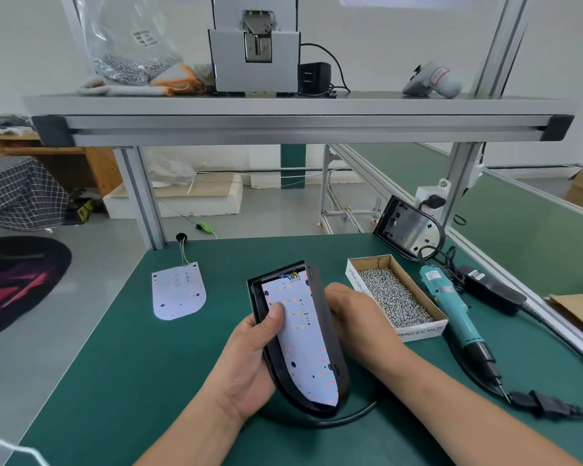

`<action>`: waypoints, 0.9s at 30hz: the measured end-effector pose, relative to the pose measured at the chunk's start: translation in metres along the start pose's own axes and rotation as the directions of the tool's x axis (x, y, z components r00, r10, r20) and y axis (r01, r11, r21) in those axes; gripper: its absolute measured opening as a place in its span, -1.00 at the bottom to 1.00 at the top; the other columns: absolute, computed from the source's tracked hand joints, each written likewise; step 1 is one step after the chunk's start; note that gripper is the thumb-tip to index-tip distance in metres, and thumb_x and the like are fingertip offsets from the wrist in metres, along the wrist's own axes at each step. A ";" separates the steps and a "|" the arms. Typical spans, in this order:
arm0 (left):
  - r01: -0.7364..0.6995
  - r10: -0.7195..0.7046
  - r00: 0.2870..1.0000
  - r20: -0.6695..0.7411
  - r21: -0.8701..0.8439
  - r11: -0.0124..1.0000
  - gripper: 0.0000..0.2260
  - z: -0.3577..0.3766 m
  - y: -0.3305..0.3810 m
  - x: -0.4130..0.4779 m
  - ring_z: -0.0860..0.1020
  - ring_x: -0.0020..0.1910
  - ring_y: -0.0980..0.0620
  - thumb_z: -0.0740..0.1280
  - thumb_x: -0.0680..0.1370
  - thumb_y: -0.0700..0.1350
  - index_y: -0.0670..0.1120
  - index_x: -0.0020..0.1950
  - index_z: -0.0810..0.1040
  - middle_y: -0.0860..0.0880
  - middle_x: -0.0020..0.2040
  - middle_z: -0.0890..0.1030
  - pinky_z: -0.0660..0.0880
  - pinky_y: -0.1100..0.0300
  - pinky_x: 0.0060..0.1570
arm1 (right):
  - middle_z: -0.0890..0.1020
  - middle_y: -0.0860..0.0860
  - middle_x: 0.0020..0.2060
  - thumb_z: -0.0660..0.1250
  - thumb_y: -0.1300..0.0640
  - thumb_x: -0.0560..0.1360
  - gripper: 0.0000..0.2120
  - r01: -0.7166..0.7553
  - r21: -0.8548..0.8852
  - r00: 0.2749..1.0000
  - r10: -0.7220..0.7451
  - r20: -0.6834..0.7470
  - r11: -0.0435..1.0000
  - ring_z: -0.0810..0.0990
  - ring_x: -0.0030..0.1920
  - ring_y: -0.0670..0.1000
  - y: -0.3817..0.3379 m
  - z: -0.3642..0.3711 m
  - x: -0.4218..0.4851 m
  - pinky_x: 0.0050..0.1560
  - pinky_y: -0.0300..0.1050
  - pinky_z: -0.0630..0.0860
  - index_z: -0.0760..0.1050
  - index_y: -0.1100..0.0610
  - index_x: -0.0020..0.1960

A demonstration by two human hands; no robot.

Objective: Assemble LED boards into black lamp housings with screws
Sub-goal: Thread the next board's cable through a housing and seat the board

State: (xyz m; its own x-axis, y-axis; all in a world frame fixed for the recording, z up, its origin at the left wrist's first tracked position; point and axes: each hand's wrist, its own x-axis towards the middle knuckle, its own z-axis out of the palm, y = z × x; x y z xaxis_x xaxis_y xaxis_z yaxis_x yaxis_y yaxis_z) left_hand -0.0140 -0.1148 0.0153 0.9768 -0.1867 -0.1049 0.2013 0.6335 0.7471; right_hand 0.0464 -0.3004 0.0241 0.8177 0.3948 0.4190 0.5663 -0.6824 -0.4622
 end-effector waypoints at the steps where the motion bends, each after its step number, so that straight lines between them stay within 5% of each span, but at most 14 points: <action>1: -0.002 0.002 1.000 -0.001 -0.005 1.000 -0.43 0.000 -0.001 0.000 0.59 0.37 -0.32 0.44 0.52 0.02 -0.29 0.43 0.56 -0.33 0.38 0.60 0.56 -0.23 0.34 | 0.48 -0.15 -0.23 0.38 0.28 0.58 -0.72 -0.007 -0.009 1.000 0.007 0.006 1.000 0.47 -0.23 -0.09 0.001 0.000 0.000 -0.22 -0.21 0.32 0.49 -0.06 -0.19; 5: -0.010 0.010 1.000 0.012 -0.033 0.999 -0.45 -0.001 -0.002 0.000 0.63 0.32 -0.28 0.48 0.50 0.04 -0.26 0.39 0.60 -0.30 0.37 0.62 0.63 -0.18 0.22 | 0.44 -0.16 -0.19 0.38 0.24 0.59 -0.86 0.052 -0.023 0.999 -0.052 0.007 0.998 0.46 -0.21 -0.09 0.005 0.000 -0.003 -0.23 -0.33 0.28 0.56 0.05 -0.11; 9: 0.009 -0.009 1.000 0.021 -0.014 1.000 -0.47 -0.001 -0.002 0.000 0.65 0.30 -0.26 0.49 0.50 0.05 -0.23 0.36 0.63 -0.29 0.36 0.63 0.64 -0.13 0.16 | 0.47 -0.11 -0.14 0.38 0.21 0.62 -0.93 0.055 -0.042 0.998 -0.056 -0.025 0.998 0.56 -0.16 0.05 0.010 -0.002 -0.002 -0.21 -0.06 0.42 0.61 0.10 -0.04; 14: 0.028 -0.030 0.999 0.038 0.059 0.998 -0.55 -0.001 -0.005 0.000 0.67 0.28 -0.21 0.52 0.49 0.06 -0.17 0.28 0.70 -0.25 0.33 0.66 0.65 -0.07 0.15 | 0.44 -0.09 -0.18 0.39 0.25 0.59 -0.86 0.029 -0.046 0.997 -0.032 -0.074 0.999 0.50 -0.19 0.03 0.006 -0.005 0.002 -0.24 -0.07 0.33 0.55 0.08 -0.12; 22: 0.075 -0.095 0.981 0.166 0.125 0.989 -0.41 -0.005 -0.003 -0.006 0.72 0.03 -0.06 0.61 0.49 0.07 -0.27 0.37 0.60 -0.27 0.31 0.66 0.65 0.08 -0.09 | 0.57 0.01 -0.08 0.29 0.25 0.56 -0.86 0.033 -0.058 0.999 -0.034 -0.019 0.998 0.58 -0.13 0.14 0.001 -0.010 0.002 -0.15 0.08 0.53 0.62 0.14 -0.01; 27: 0.031 -0.050 0.985 0.164 0.119 0.992 -0.40 -0.007 -0.005 -0.004 0.73 -0.11 -0.04 0.68 0.40 0.07 -0.26 0.29 0.66 -0.19 0.12 0.74 0.65 0.11 -0.16 | 0.57 0.03 -0.09 0.30 0.27 0.60 -0.89 0.020 -0.092 0.999 -0.018 0.032 0.996 0.56 -0.13 0.17 -0.004 -0.007 0.001 -0.14 0.12 0.52 0.58 0.12 -0.01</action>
State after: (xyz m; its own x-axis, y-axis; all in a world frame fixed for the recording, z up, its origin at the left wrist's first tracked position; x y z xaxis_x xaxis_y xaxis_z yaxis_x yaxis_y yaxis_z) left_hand -0.0181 -0.1121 0.0077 0.9402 -0.3389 -0.0331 0.2210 0.5334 0.8164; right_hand 0.0446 -0.3017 0.0321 0.8105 0.4264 0.4015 0.5710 -0.7277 -0.3799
